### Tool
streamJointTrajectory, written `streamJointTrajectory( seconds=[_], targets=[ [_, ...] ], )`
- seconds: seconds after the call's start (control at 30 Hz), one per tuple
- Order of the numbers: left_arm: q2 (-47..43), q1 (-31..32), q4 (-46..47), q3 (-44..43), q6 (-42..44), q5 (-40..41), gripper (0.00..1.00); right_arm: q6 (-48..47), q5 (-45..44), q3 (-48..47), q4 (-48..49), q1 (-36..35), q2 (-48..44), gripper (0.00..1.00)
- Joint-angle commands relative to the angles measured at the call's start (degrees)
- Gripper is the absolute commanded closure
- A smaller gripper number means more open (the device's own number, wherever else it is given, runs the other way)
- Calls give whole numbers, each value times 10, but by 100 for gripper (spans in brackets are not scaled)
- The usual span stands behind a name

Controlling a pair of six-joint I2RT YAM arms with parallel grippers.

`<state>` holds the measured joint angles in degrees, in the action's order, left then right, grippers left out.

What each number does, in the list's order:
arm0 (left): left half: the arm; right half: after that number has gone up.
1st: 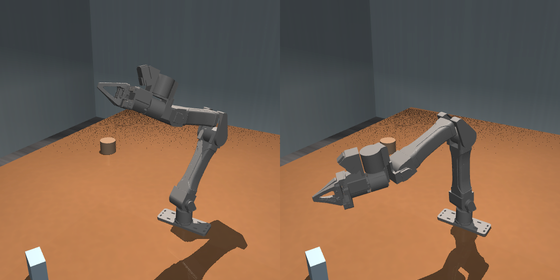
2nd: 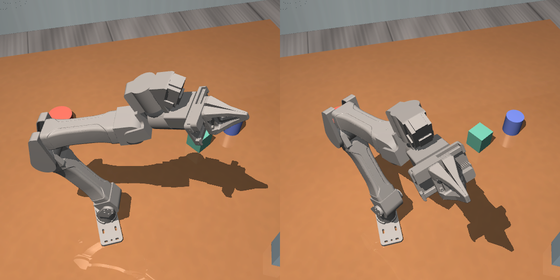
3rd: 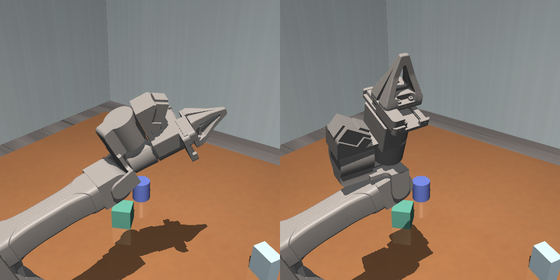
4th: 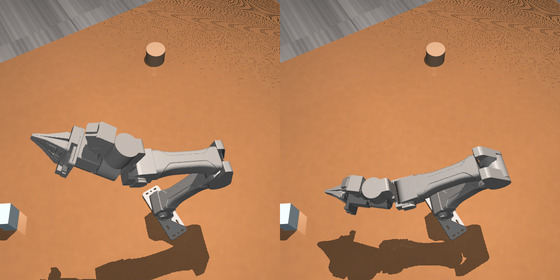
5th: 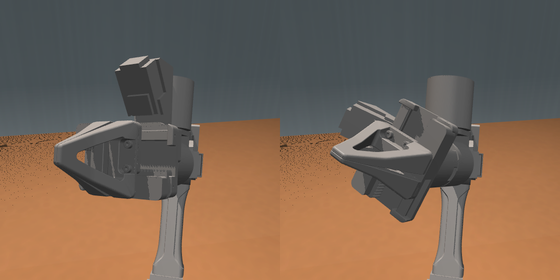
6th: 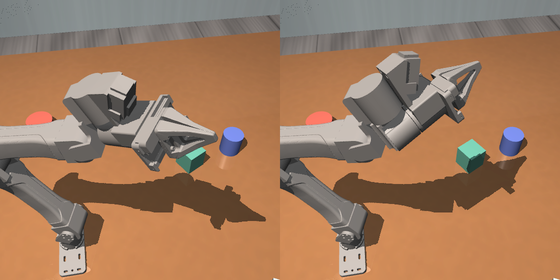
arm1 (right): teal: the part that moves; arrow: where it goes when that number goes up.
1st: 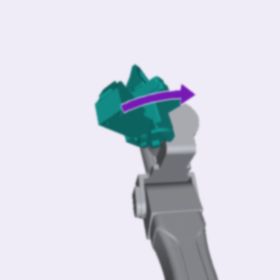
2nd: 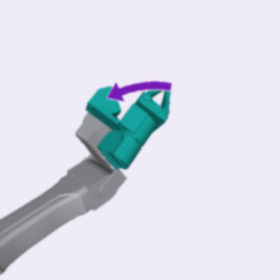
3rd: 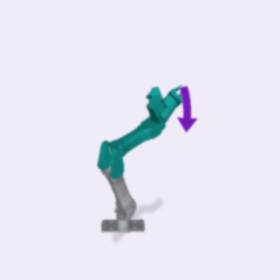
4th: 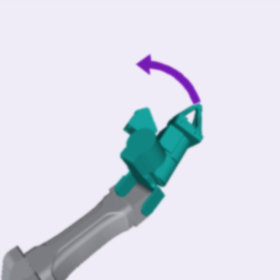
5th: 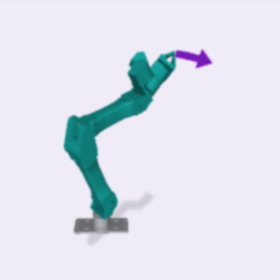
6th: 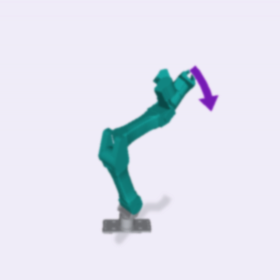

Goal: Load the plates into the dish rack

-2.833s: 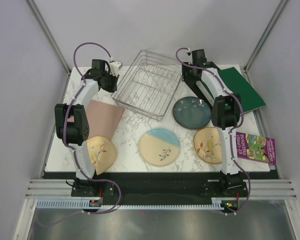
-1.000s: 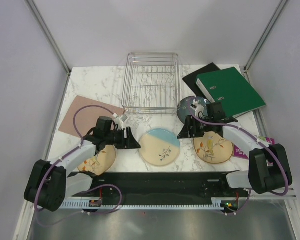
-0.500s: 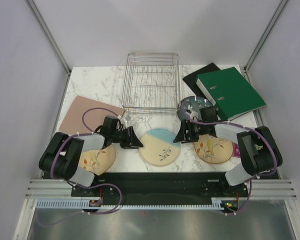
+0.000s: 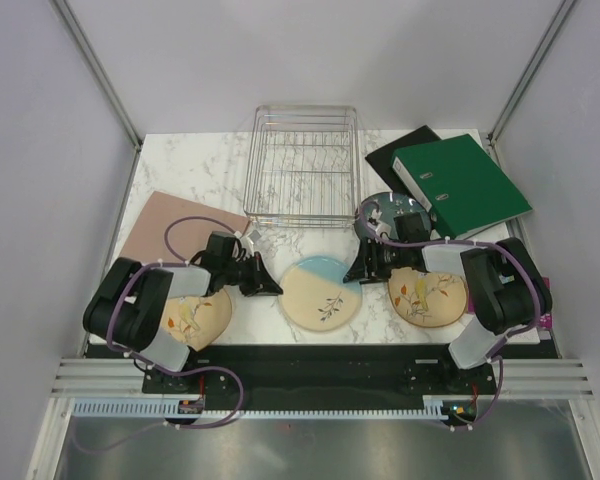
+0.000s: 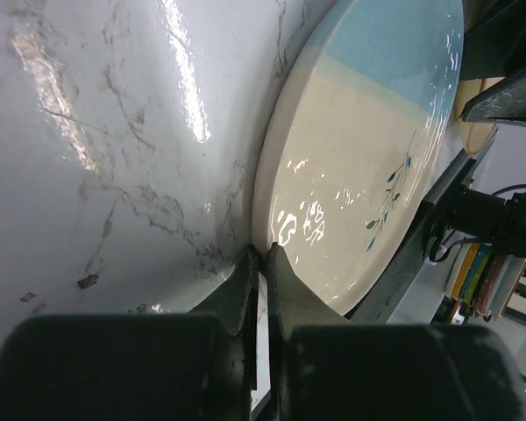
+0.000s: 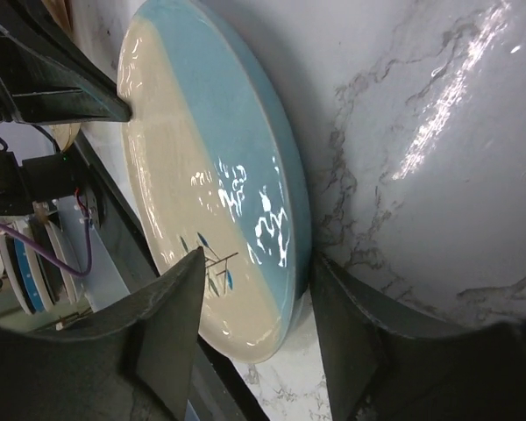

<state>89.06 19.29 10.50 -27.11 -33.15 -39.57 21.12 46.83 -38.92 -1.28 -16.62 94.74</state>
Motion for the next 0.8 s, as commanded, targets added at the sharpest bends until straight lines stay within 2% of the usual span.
streamJointTrajectory(
  seconds=[0.0,0.1,0.37,0.4,0.47,0.5,0.63,0.67,0.73,0.77],
  targets=[
    [0,6,5,7,7,27,98,23,71,-12,36,-26,38,48],
    [2,5,0,4,11,34,98,23,74,-18,29,-29,33,50],
    [23,5,17,-6,12,32,98,54,99,-21,66,-53,19,45],
    [26,5,17,-10,12,30,98,53,99,-27,66,-58,19,47],
    [34,5,16,-21,19,27,98,52,105,-33,65,-72,20,54],
    [35,5,9,-23,21,32,98,51,106,-39,63,-73,20,65],
    [18,1,-20,-29,33,50,98,1,90,-60,-11,-75,-9,89],
    [13,-1,-32,-34,37,58,98,-25,85,-64,-52,-73,-17,100],
    [-12,-11,-72,-41,47,79,95,-59,76,-79,-99,-69,-50,100],
    [-24,-16,-88,-53,64,85,84,-79,74,-98,-160,-64,-60,100]
  ],
)
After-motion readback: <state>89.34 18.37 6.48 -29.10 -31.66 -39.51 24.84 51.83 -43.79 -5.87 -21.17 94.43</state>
